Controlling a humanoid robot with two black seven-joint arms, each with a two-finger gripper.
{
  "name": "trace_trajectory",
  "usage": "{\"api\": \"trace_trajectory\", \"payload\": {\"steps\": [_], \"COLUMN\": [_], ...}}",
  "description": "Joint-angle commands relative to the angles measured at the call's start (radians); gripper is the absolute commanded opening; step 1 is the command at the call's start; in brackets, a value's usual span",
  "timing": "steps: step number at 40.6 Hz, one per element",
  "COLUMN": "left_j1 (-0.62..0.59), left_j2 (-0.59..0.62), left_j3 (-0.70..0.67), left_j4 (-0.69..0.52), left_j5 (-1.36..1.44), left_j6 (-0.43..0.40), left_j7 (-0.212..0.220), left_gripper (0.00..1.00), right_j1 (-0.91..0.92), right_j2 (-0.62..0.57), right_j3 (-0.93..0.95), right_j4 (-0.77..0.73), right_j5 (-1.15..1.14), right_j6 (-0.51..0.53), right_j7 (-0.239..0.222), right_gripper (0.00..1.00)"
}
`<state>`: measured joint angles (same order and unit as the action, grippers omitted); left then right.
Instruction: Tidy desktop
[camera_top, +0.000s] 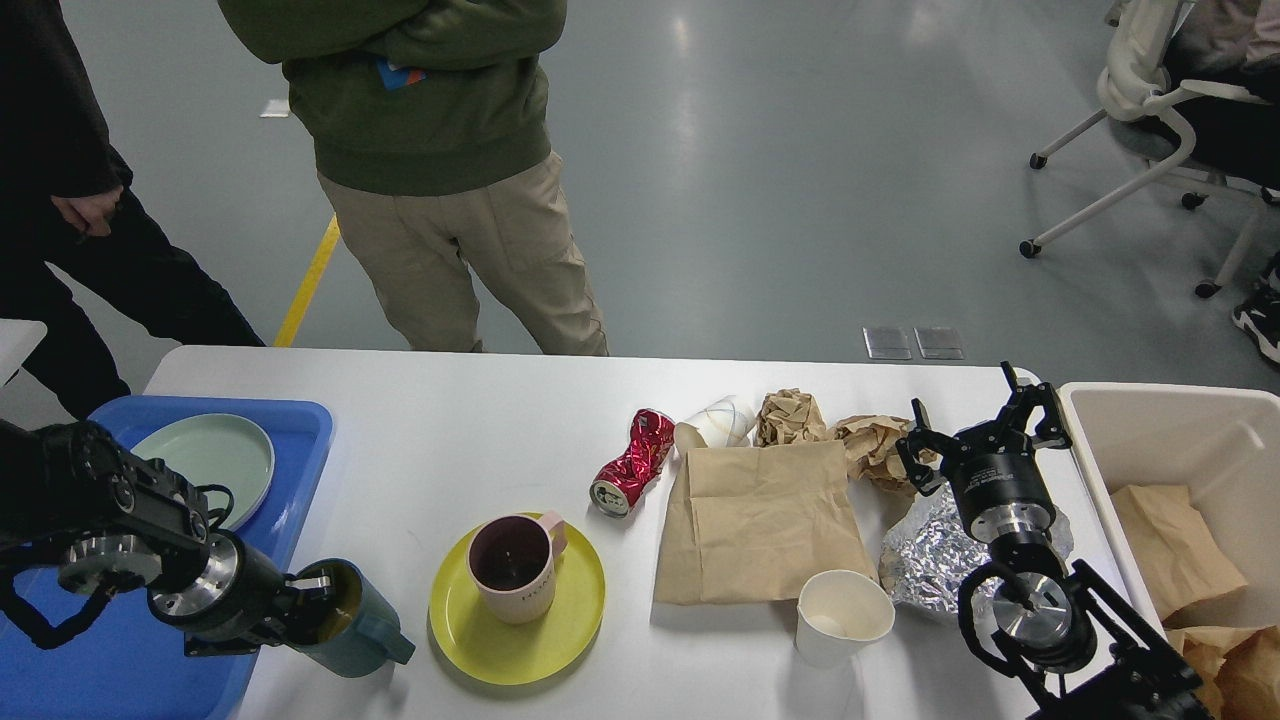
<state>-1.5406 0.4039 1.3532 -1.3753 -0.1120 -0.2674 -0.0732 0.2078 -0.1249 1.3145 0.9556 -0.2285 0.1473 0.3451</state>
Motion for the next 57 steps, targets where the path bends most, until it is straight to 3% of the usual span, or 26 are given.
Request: {"api": "trace_trajectory", "payload": {"steps": [1,11,14,19,23,28,43,50,57], "left_j1": [-0.133,-0.476,-0.666,-0.884,-1.045,-1.153,-1.058,-0.910,-0.718], "left_j2": [0.022,0.029,0.024,0.015,0.013,0.010,0.033,0.232,0.446], "left_j3": [0.064,0.201,0.259,0.320,0.366,0.406,0.408,0.434,0.388], "left_j4": [-0.086,-0.290,-0.346,-0.355,-0.355,-0.353,-0.324,-0.220,-0.059], "left_j5": [0.000,-0.006,-0.005,-0.005,0.002,0.012,0.066,0.181,0.316], "left_j6": [-0.016,-0.038,-0.175,-0.404,-0.534,-0.596,-0.572,-0.457,-0.431], "left_j7": [-0.004,-0.002,-0.004,-0.008,-0.005,-0.002,-0.019,-0.017,-0.019], "left_gripper": [0.00,0.00,0.00,0.00,0.00,0.00,0.00,0.00,0.00], "right_j1": [-0.001,-0.001,-0.001,-0.001,-0.001,-0.001,-0.001,-0.001,-0.001], "right_j2": [0.001,0.001,0.001,0.001,0.001,0.001,-0.001,-0.001,-0.001], "right_j3": [0.000,0.000,0.000,0.000,-0.001,0.000,0.000,0.000,0.000], "right_j4": [0.000,-0.001,-0.001,0.000,-0.001,-0.001,0.000,0.000,0.000], "right_j5": [0.000,0.000,0.000,0.000,0.000,0.000,0.000,0.000,0.000], "right_j6": [0.000,0.000,0.000,0.000,0.000,0.000,0.000,0.000,0.000], "right_j7": [0.000,0.000,0.000,0.000,0.000,0.000,0.000,0.000,0.000], "right_gripper": [1.00,1.00,1.00,1.00,1.00,1.00,1.00,1.00,1.00]}}
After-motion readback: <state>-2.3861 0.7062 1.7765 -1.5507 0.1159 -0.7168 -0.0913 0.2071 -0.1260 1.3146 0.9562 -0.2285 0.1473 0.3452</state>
